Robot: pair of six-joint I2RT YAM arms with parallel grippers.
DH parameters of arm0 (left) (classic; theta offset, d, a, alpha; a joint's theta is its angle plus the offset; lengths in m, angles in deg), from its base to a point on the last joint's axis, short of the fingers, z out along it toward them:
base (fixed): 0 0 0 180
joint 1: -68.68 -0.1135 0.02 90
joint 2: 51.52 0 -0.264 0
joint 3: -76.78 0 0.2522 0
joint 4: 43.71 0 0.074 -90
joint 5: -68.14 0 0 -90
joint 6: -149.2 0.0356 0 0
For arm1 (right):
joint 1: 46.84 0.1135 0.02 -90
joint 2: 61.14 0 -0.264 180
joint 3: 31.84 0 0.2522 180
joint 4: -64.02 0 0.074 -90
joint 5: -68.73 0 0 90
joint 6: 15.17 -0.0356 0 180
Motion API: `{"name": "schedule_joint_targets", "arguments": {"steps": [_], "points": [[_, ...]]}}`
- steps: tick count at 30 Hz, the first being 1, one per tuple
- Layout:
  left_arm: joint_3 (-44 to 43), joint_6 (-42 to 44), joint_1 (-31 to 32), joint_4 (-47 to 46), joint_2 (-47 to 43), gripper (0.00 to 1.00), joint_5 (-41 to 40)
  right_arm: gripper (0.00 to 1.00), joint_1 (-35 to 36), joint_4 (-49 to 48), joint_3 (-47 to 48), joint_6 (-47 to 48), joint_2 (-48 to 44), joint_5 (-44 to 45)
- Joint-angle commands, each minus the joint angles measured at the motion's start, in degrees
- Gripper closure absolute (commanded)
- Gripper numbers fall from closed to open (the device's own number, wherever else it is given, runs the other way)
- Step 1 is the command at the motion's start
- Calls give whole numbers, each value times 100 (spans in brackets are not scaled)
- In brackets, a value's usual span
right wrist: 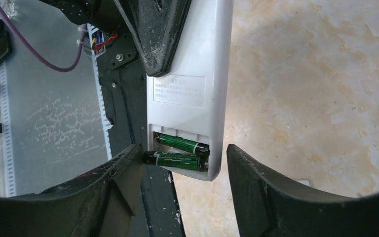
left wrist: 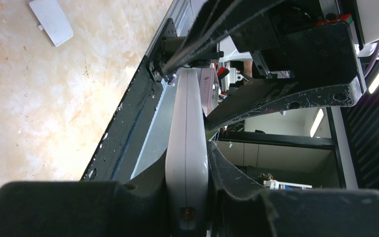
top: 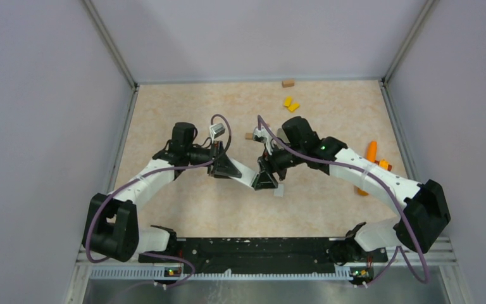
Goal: Load the batteries into the remote control
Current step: Load the battery into the remote control.
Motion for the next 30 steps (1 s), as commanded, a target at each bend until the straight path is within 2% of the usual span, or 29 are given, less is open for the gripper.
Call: {"name": "schedule_joint_targets", "arguments": {"steps": [1,4,14,16,18,21,30], "points": [[-20,-22,15,-268,-214,100,114,43,86,-158,-30,126,-21,-20],[-8,-9,15,-258,-236,100,117,48,85,-164,-32,125,-17,-44],[-11,8,17,-222,-306,100,166,54,88,-290,-62,79,-61,-28],[-1,27,17,-203,-311,100,173,49,86,-289,-58,65,-82,-25],[8,37,17,-188,-311,100,175,34,85,-266,-57,64,-115,-14],[2,76,14,-149,-312,100,168,22,85,-296,-92,55,-219,14],[-32,220,14,-7,-322,100,143,21,77,-403,-162,22,-454,-29]]}}
